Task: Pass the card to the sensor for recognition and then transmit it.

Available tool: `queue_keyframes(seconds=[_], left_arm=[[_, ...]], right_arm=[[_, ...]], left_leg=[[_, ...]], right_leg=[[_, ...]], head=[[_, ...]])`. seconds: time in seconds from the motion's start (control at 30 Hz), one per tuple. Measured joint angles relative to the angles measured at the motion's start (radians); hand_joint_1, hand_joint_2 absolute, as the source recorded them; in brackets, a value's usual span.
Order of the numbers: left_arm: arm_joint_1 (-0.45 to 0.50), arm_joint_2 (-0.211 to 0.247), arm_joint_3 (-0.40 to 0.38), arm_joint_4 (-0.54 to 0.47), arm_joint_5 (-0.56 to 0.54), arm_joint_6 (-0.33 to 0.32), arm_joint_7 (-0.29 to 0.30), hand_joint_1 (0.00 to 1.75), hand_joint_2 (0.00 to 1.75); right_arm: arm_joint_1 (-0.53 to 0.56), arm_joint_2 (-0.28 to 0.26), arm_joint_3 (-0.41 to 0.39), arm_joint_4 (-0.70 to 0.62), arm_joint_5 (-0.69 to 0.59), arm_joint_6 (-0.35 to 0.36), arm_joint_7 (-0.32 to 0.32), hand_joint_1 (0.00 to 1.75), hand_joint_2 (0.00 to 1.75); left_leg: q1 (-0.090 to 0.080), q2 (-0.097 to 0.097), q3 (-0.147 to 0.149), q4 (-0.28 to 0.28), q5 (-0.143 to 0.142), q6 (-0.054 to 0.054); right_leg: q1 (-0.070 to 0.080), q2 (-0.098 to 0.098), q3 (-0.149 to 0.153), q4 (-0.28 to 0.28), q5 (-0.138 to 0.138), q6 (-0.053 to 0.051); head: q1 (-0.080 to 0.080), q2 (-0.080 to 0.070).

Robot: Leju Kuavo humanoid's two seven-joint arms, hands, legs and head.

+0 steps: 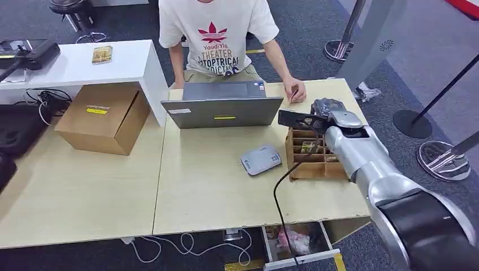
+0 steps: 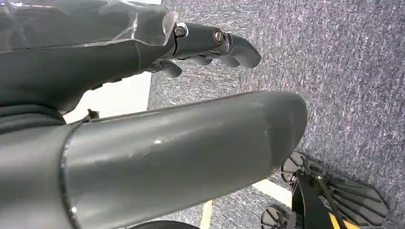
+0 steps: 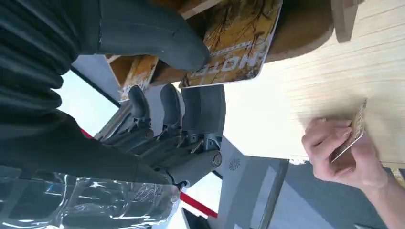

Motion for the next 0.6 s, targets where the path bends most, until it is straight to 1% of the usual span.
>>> queue_keyframes(seconds=[0.13, 0.17, 0.2, 0.27, 0.3, 0.37, 0.43, 0.53, 0.57, 0.6], left_arm=[[0.000, 0.000, 0.000, 0.000, 0.000, 0.000, 0.001, 0.00, 0.00], [0.000, 0.000, 0.000, 0.000, -0.001, -0.001, 0.002, 0.00, 0.00], [0.000, 0.000, 0.000, 0.000, -0.002, -0.001, 0.002, 0.00, 0.00], [0.000, 0.000, 0.000, 0.000, -0.003, -0.004, 0.002, 0.00, 0.00], [0.000, 0.000, 0.000, 0.000, -0.004, -0.006, 0.002, 0.00, 0.00], [0.000, 0.001, 0.000, 0.000, -0.007, -0.011, 0.002, 0.00, 0.00], [0.000, 0.002, -0.001, 0.000, -0.013, -0.020, -0.001, 0.00, 0.00], [0.000, 0.004, -0.002, 0.000, -0.018, -0.028, -0.003, 0.00, 0.00], [0.000, 0.004, -0.003, 0.000, -0.019, -0.030, -0.003, 0.00, 0.00], [0.000, 0.005, -0.003, 0.000, -0.021, -0.031, -0.005, 0.00, 0.00]], right_arm=[[0.000, 0.000, 0.000, 0.000, 0.000, 0.000, 0.001, 1.50, 1.75], [0.000, 0.000, 0.000, 0.000, 0.001, 0.000, 0.001, 1.48, 1.75], [0.000, 0.000, 0.000, 0.000, 0.002, 0.001, 0.001, 1.52, 1.75], [0.000, 0.000, 0.000, 0.000, 0.003, 0.002, 0.003, 1.50, 1.75], [0.000, 0.000, 0.000, 0.000, 0.003, 0.002, 0.004, 1.54, 1.75], [0.000, -0.001, -0.001, 0.000, 0.003, 0.002, 0.007, 1.54, 1.75], [0.000, -0.004, -0.005, 0.001, 0.003, 0.002, 0.010, 1.48, 1.75], [0.000, -0.011, -0.010, 0.002, 0.003, 0.002, 0.010, 1.50, 1.75], [0.000, -0.014, -0.013, 0.002, 0.003, 0.002, 0.009, 1.45, 1.75], [0.000, -0.018, -0.014, 0.002, 0.003, 0.002, 0.009, 1.45, 1.75]], left_leg=[[0.000, 0.000, 0.000, 0.000, 0.000, 0.000], [0.000, 0.000, 0.000, 0.000, 0.000, 0.000], [0.000, 0.000, 0.000, 0.000, 0.000, 0.000], [0.000, 0.000, 0.000, 0.000, 0.000, 0.000], [0.000, 0.000, 0.000, 0.000, 0.000, 0.000], [0.000, 0.000, 0.000, 0.000, 0.000, 0.000], [0.000, 0.000, 0.000, 0.000, 0.000, 0.000], [0.000, 0.000, 0.000, 0.000, 0.000, 0.000], [0.000, 0.000, 0.000, 0.000, 0.000, 0.000], [0.000, 0.000, 0.000, 0.000, 0.000, 0.000]], right_leg=[[0.000, 0.000, 0.000, 0.000, 0.000, 0.000], [0.000, 0.000, 0.000, 0.000, 0.000, 0.000], [0.000, 0.000, 0.000, 0.000, 0.000, 0.000], [0.000, 0.000, 0.000, 0.000, 0.000, 0.000], [0.000, 0.000, 0.000, 0.000, 0.000, 0.000], [0.000, 0.000, 0.000, 0.000, 0.000, 0.000], [0.000, 0.000, 0.000, 0.000, 0.000, 0.000], [0.000, 0.000, 0.000, 0.000, 0.000, 0.000], [0.000, 0.000, 0.000, 0.000, 0.000, 0.000], [0.000, 0.000, 0.000, 0.000, 0.000, 0.000]], head=[[0.000, 0.000], [0.000, 0.000], [0.000, 0.000], [0.000, 0.000], [0.000, 0.000], [0.000, 0.000], [0.000, 0.000], [0.000, 0.000], [0.000, 0.000], [0.000, 0.000]])
